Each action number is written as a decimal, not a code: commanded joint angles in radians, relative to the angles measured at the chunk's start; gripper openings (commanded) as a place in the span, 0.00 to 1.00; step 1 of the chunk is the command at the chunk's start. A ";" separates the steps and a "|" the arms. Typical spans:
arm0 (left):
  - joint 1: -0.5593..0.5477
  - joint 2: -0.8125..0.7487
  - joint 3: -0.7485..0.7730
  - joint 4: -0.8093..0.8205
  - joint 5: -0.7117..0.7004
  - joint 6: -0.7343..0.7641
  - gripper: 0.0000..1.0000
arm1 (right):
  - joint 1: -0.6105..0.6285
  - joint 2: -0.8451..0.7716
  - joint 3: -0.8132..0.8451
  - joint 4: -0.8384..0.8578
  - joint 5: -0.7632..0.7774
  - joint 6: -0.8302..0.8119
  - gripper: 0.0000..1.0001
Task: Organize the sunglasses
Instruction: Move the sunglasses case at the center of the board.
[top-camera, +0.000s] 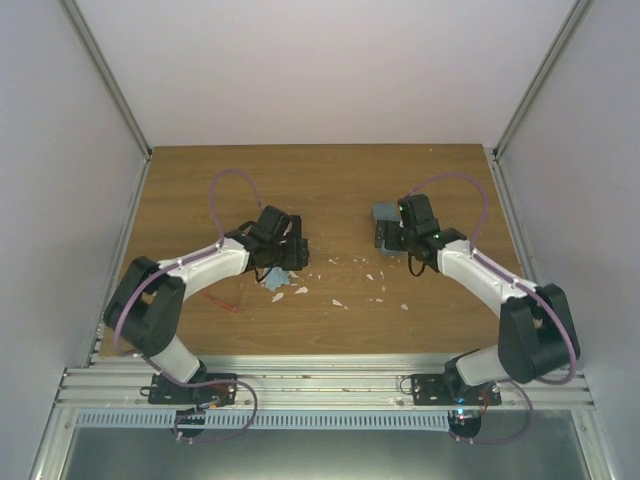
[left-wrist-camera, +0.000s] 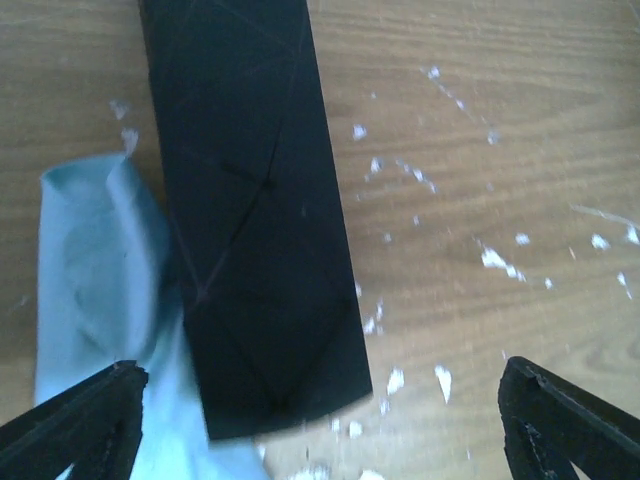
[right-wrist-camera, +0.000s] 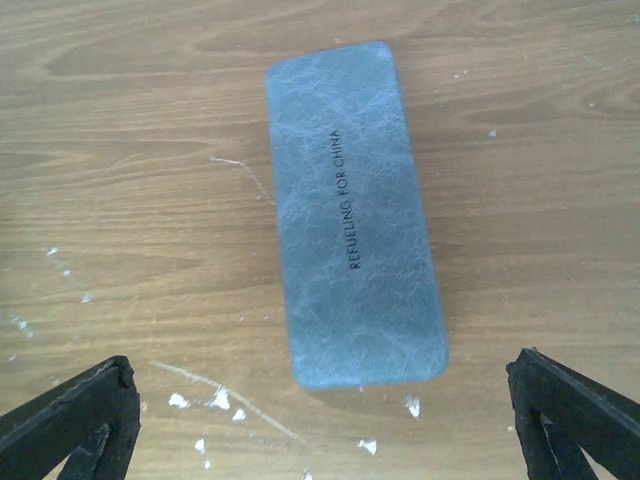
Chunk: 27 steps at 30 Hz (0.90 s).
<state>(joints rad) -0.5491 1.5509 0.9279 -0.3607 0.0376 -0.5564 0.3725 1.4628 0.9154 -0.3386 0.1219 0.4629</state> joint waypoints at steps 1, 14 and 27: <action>0.019 0.140 0.117 0.054 -0.030 0.045 0.92 | 0.031 -0.083 -0.063 -0.036 -0.027 0.054 0.98; 0.044 0.339 0.279 0.027 -0.010 0.032 0.71 | 0.096 -0.184 -0.171 0.011 -0.118 0.124 0.91; -0.003 0.257 0.120 0.124 0.260 -0.042 0.56 | 0.202 -0.111 -0.162 0.045 -0.137 0.186 0.74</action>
<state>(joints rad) -0.5152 1.8507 1.1179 -0.2882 0.1558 -0.5579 0.5285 1.3216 0.7513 -0.3252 -0.0101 0.6178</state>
